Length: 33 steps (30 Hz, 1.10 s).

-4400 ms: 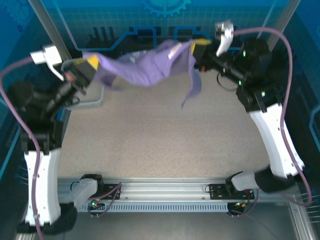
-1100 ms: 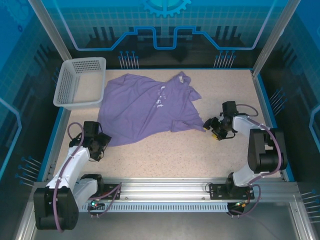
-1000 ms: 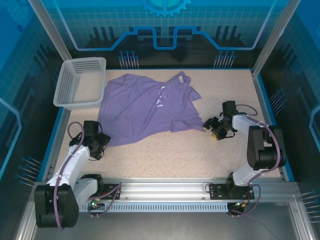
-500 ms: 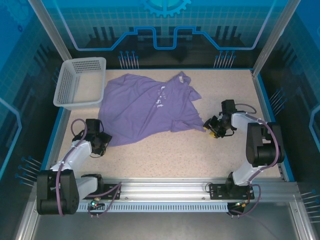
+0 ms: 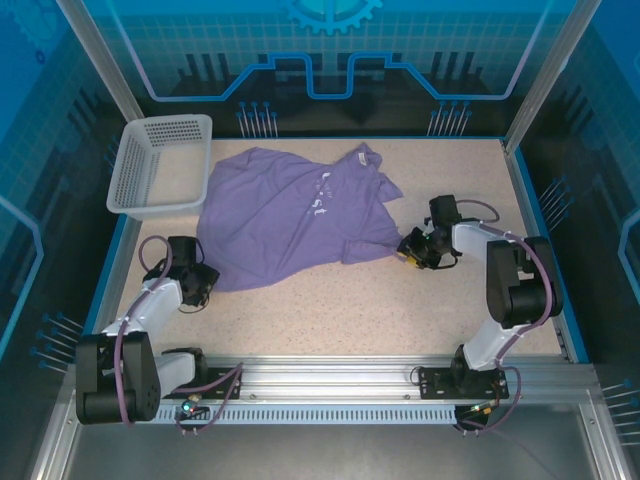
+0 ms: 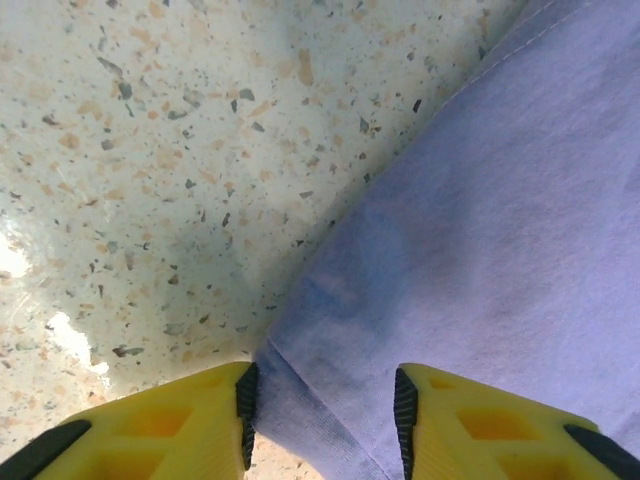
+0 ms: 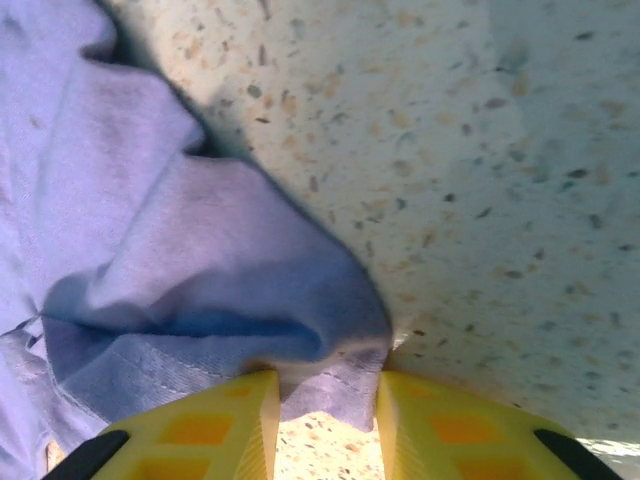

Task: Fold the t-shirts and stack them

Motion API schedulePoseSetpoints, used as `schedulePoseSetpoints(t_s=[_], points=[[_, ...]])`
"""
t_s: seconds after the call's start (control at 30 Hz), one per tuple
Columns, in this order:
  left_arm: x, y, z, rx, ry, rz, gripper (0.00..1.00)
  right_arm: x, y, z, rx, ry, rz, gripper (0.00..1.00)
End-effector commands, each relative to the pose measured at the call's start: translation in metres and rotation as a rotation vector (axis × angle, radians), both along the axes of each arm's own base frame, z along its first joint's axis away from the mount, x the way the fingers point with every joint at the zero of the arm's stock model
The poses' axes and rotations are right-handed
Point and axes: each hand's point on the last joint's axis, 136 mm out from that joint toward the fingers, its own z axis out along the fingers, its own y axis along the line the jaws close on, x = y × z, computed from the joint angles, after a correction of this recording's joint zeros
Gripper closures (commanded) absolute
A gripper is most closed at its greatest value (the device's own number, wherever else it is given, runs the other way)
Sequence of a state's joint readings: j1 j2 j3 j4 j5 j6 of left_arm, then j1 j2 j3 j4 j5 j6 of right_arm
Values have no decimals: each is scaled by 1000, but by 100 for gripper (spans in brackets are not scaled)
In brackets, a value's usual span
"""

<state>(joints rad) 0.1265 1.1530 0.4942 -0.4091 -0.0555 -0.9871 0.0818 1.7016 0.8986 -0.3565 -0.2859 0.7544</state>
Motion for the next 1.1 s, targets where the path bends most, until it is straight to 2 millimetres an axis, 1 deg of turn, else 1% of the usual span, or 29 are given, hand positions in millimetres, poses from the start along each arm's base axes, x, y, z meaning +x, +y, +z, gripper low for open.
schedulePoseSetpoints(t_s=[0.0, 0.07, 0.13, 0.23, 0.3, 0.37, 0.43, 0.53, 0.63, 0.73, 0.8, 0.9, 0.97, 1.0, 1.03, 1.07], points=[[-2, 5, -5, 21, 8, 1, 60, 7, 3, -1, -18, -7, 26, 69], [-1, 5, -8, 20, 9, 1, 67, 6, 2, -5, -23, 18, 26, 71], [-2, 6, -10, 21, 15, 3, 75, 6, 1, -6, -35, 28, 21, 76], [-2, 5, -11, 18, 17, 3, 90, 9, -1, -3, -47, 19, 18, 87], [0, 5, -8, 15, 8, 1, 100, 10, -1, 2, -51, 2, 21, 95], [1, 3, -1, 16, -9, -7, 100, 12, -2, 11, -54, -22, 26, 100], [3, 3, 10, 29, -32, -15, 100, 14, -2, 25, -46, -67, 28, 100], [6, 0, 32, 53, -77, -43, 100, 13, -4, 55, -48, -144, 30, 100], [13, -8, 58, 55, -129, -88, 100, 9, -7, 91, -45, -248, 27, 100], [22, -18, 88, 46, -189, -152, 100, 2, -10, 129, -44, -357, 28, 100], [30, -26, 114, 41, -238, -211, 100, -5, -15, 160, -52, -453, 20, 100], [37, -36, 146, 43, -282, -306, 100, -18, -25, 200, -71, -566, 3, 100], [37, -42, 159, 42, -286, -363, 100, -29, -31, 221, -73, -619, -11, 100], [35, -45, 162, 44, -282, -391, 100, -36, -34, 228, -78, -638, -20, 100], [32, -47, 162, 45, -270, -410, 100, -43, -36, 232, -81, -649, -24, 100], [27, -49, 158, 42, -244, -427, 100, -51, -39, 232, -92, -644, -27, 100]])
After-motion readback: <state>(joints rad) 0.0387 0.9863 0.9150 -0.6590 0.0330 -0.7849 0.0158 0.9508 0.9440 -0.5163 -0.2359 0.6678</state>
